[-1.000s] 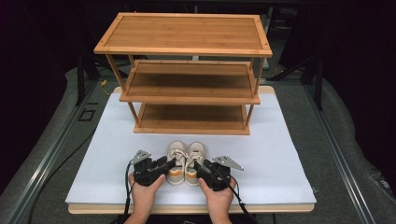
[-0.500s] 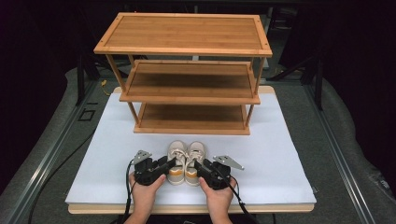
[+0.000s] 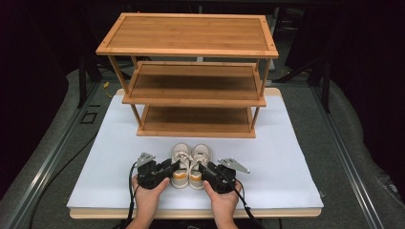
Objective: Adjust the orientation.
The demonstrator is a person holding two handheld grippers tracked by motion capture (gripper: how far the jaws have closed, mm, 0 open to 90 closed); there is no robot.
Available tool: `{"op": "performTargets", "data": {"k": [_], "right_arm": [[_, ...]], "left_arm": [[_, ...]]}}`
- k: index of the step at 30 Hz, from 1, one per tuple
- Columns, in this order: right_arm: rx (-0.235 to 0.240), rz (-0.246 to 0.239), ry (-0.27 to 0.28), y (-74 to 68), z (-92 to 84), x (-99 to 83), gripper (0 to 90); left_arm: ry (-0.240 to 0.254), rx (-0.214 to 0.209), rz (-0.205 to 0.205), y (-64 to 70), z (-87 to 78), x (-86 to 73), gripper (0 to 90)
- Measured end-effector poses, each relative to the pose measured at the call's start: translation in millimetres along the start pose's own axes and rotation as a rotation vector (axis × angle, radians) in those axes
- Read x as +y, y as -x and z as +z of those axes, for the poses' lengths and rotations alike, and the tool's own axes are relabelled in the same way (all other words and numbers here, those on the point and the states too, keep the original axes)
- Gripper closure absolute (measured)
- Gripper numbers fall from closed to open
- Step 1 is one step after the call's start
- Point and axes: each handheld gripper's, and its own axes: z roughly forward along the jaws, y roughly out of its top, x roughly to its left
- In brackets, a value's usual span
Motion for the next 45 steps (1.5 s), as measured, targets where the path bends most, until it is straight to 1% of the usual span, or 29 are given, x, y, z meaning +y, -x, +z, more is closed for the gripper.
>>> {"op": "performTargets", "data": {"k": [4, 5, 8, 9, 10, 12, 13, 14, 17, 18, 19, 20, 21, 22, 23, 24, 25, 27, 28, 29, 30, 31, 32, 33, 37, 38, 40, 44, 45], "right_arm": [[0.002, -0.002, -0.014, -1.0, -2.7, 4.2, 55.8], [0.002, -0.002, 0.006, -1.8, -1.9, 4.9, 55.8], [-0.004, -0.007, 0.005, -3.7, -3.6, 8.1, 55.8], [0.008, -0.006, -0.004, -4.0, -4.9, 9.4, 55.8], [0.01, -0.003, 0.013, -4.5, -4.4, 10.0, 55.8], [0.003, -0.005, 0.007, -5.7, -6.1, 12.4, 55.8], [0.012, -0.008, 0.0, -5.7, -7.2, 13.7, 55.8], [0.012, -0.005, 0.019, -6.5, -6.5, 14.4, 55.8], [0.015, -0.006, 0.023, -8.3, -8.7, 18.1, 55.8], [0.007, -0.01, 0.017, -9.1, -10.1, 19.7, 55.8], [0.019, -0.012, 0.005, -9.5, -11.7, 21.6, 55.8], [0.01, -0.012, 0.018, -10.6, -11.6, 22.8, 55.8], [0.017, -0.014, 0.021, -11.1, -12.0, 24.5, 55.8], [0.01, -0.016, 0.014, -12.2, -13.3, 26.4, 55.8], [0.018, -0.018, 0.013, -12.8, -14.3, 28.2, 55.8], [0.018, -0.02, 0.029, -13.5, -14.1, 29.6, 55.8], [0.013, -0.018, 0.023, -14.7, -15.7, 31.9, 55.7], [0.027, -0.023, 0.015, -15.9, -18.7, 36.1, 55.8], [0.013, -0.021, 0.029, -17.2, -18.7, 37.2, 55.8], [0.018, -0.026, 0.04, -17.7, -19.3, 38.9, 55.7], [0.021, -0.026, 0.022, -18.4, -21.8, 41.3, 55.7], [0.023, -0.026, 0.041, -19.5, -21.7, 42.7, 55.8], [0.02, -0.031, 0.028, -20.1, -23.7, 44.8, 55.8], [0.022, -0.031, 0.047, -21.1, -23.4, 46.5, 55.7], [0.026, -0.033, 0.043, -23.6, -27.4, 52.9, 55.7], [0.025, -0.032, 0.053, -24.4, -27.4, 54.2, 55.7], [0.03, -0.033, 0.042, -25.2, -29.3, 57.5, 55.7], [0.024, -0.038, 0.052, -27.9, -31.2, 63.0, 55.7], [0.031, -0.036, 0.054, -29.0, -32.0, 64.9, 55.7]], "left_arm": [[0.005, -0.004, 0.001, 1.1, -1.7, 3.9, 56.8], [0.007, -0.002, 0.004, 1.8, -2.6, 5.5, 56.8], [0.008, -0.001, 0.01, 3.0, -4.6, 9.3, 56.8], [0.01, -0.002, 0.009, 3.4, -5.3, 10.6, 56.8], [0.011, -0.002, 0.011, 3.9, -6.0, 11.9, 56.8], [0.012, -0.003, 0.011, 5.4, -7.2, 14.5, 56.7], [0.01, -0.002, 0.016, 5.8, -8.0, 15.9, 56.7], [0.012, -0.002, 0.017, 6.7, -8.6, 17.2, 56.7], [0.013, -0.003, 0.024, 8.6, -11.3, 21.6, 56.7], [0.016, -0.003, 0.022, 9.4, -12.1, 23.1, 56.7], [0.014, -0.004, 0.023, 9.7, -13.1, 24.7, 56.7], [0.017, -0.004, 0.019, 10.5, -13.8, 26.2, 56.7], [0.016, -0.005, 0.019, 11.2, -14.7, 27.9, 56.7], [0.016, -0.003, 0.022, 12.1, -15.6, 29.7, 56.7], [0.02, -0.003, 0.024, 13.1, -16.3, 31.5, 56.7], [0.021, -0.001, 0.03, 14.5, -17.6, 34.1, 56.7], [0.022, -0.001, 0.03, 15.3, -18.3, 35.5, 56.7], [0.026, -0.002, 0.034, 17.1, -20.2, 39.5, 56.7], [0.026, -0.004, 0.035, 18.0, -21.3, 41.5, 56.7], [0.028, -0.004, 0.035, 19.3, -22.2, 43.4, 56.7], [0.031, -0.005, 0.039, 20.1, -23.1, 45.2, 56.7], [0.03, -0.003, 0.041, 21.3, -24.1, 47.1, 56.7], [0.031, -0.003, 0.046, 22.4, -25.2, 49.3, 56.7], [0.033, -0.004, 0.043, 23.3, -25.9, 51.0, 56.7], [0.034, -0.009, 0.047, 25.4, -29.0, 57.7, 56.6], [0.035, -0.009, 0.047, 26.0, -29.6, 59.4, 56.6], [0.037, -0.01, 0.048, 26.7, -31.0, 62.2, 56.6], [0.042, -0.019, 0.045, 27.8, -34.1, 68.5, 56.5], [0.044, -0.021, 0.045, 28.2, -34.8, 70.1, 56.6]]}}
